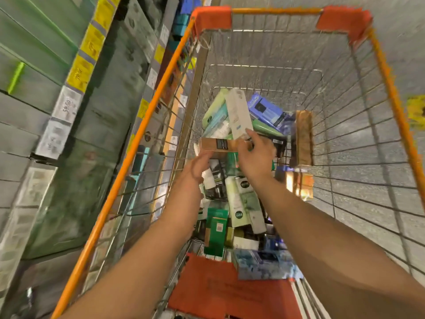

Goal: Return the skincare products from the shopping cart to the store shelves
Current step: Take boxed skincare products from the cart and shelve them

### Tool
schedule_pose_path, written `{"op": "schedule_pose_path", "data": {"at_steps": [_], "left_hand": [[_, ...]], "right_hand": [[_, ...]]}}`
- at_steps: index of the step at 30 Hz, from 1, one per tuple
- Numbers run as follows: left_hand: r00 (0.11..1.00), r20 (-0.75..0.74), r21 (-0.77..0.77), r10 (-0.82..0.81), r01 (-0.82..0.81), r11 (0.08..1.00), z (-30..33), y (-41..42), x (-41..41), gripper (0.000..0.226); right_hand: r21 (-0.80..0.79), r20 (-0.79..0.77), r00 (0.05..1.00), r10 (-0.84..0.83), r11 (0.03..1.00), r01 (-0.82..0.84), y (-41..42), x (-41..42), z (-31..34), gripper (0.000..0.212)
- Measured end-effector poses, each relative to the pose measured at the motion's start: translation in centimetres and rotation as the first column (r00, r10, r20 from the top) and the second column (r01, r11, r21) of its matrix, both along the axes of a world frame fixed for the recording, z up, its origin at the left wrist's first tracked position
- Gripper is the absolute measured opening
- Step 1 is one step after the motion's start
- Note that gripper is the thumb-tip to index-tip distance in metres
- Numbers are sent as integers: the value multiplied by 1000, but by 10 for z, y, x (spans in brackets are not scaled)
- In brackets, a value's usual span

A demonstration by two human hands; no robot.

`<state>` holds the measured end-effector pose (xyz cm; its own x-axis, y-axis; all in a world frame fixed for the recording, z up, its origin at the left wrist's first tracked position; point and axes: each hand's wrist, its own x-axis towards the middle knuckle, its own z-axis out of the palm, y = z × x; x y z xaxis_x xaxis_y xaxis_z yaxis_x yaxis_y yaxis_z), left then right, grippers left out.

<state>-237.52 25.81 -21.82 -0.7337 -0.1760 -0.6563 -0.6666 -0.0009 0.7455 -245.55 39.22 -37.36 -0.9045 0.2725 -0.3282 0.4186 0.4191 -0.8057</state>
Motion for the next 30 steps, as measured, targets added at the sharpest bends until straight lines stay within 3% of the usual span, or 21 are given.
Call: {"op": "schedule_pose_path", "data": {"at_steps": [5, 8, 13, 17, 23, 26, 30], "left_hand": [[998, 42, 21, 36, -37, 999, -9, -6, -3, 96], [998, 39, 18, 46, -47, 999, -11, -6, -2, 76], [996, 87, 40, 27, -30, 999, -12, 0, 2, 79], [993, 116, 53, 5, -11, 999, -11, -2, 6, 57], [996, 79, 27, 30, -32, 999, -7, -9, 11, 49], [996, 75, 20, 37, -38, 999, -3, -6, 14, 43], [997, 59, 30, 57, -59, 998, -1, -4, 14, 42]], "right_hand": [[19, -24, 999, -42, 999, 43, -7, -32, -17, 50], [28, 27, 1000, 15, 999, -15, -9, -44, -32, 52], [-6, 76, 997, -15, 1000, 15, -11, -48, -45, 38], [11, 93, 995, -32, 999, 31, -14, -50, -46, 32], [1, -33, 977, -212, 977, 212, -22, -41, -26, 18], [-4, -66, 976, -209, 978, 209, -30, -34, -17, 16], [-10, 5, 987, -160, 987, 160, -35, -39, -15, 33]]}}
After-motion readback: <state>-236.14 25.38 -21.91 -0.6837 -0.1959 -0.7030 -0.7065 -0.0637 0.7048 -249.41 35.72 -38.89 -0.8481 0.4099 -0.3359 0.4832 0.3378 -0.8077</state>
